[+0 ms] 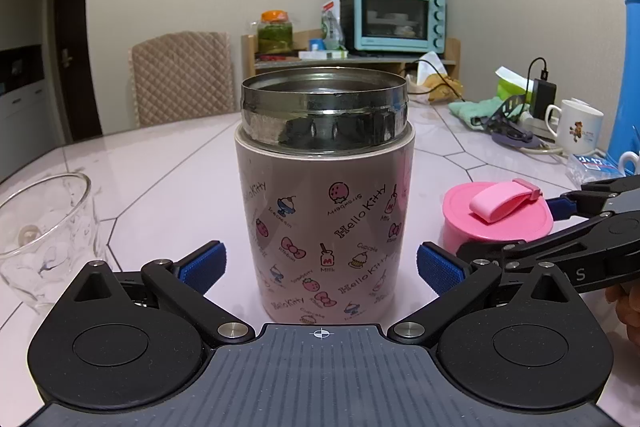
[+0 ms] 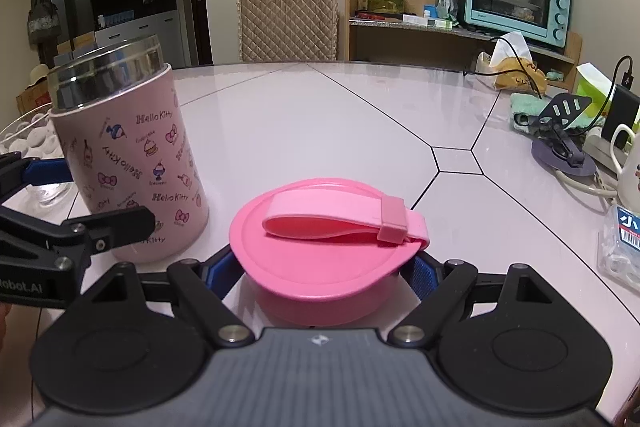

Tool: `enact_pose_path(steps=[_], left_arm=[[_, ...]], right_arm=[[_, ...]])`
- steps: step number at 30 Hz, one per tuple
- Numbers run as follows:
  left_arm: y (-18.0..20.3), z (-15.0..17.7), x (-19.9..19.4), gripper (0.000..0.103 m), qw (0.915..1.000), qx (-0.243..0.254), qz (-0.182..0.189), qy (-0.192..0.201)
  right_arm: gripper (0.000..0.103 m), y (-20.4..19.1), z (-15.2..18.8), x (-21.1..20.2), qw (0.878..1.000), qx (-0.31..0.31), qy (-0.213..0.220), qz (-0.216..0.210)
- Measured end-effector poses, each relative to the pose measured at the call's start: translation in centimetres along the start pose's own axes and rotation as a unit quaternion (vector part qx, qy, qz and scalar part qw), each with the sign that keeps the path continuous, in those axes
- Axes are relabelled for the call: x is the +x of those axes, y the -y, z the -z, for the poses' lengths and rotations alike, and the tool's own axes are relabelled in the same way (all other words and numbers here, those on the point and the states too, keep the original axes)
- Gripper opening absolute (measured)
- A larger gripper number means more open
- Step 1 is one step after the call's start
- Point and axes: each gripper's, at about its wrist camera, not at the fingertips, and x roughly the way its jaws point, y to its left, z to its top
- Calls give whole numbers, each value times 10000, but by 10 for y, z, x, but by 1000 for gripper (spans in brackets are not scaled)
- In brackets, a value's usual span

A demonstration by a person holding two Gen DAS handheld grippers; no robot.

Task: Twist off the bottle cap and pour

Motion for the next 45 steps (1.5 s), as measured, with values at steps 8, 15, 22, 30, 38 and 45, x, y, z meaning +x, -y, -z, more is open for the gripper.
enact_pose_path(steps=[8,15,22,30,38,45], left_arm=[[2,-1,1,103,10000,26,7,-39],[2,0,1,103,10000,44,44,-68],[2,1,0,103,9999,78,71,-102],[4,3,-2,103,9997,143,96,-143],[5,5,-5,103,9996,194,99,-176],[6,6,-7,103,9994,251,119,-209]], right_arm=[[87,0,2,1,10000,-1,-85,25],[94,1,3,1,9999,-23,-122,49],[94,0,5,-1,9999,-12,-156,44],[94,-2,7,-3,9998,-16,-181,63],[97,-3,7,-5,9998,-17,-201,67],[99,-4,9,-8,9997,16,-210,87]])
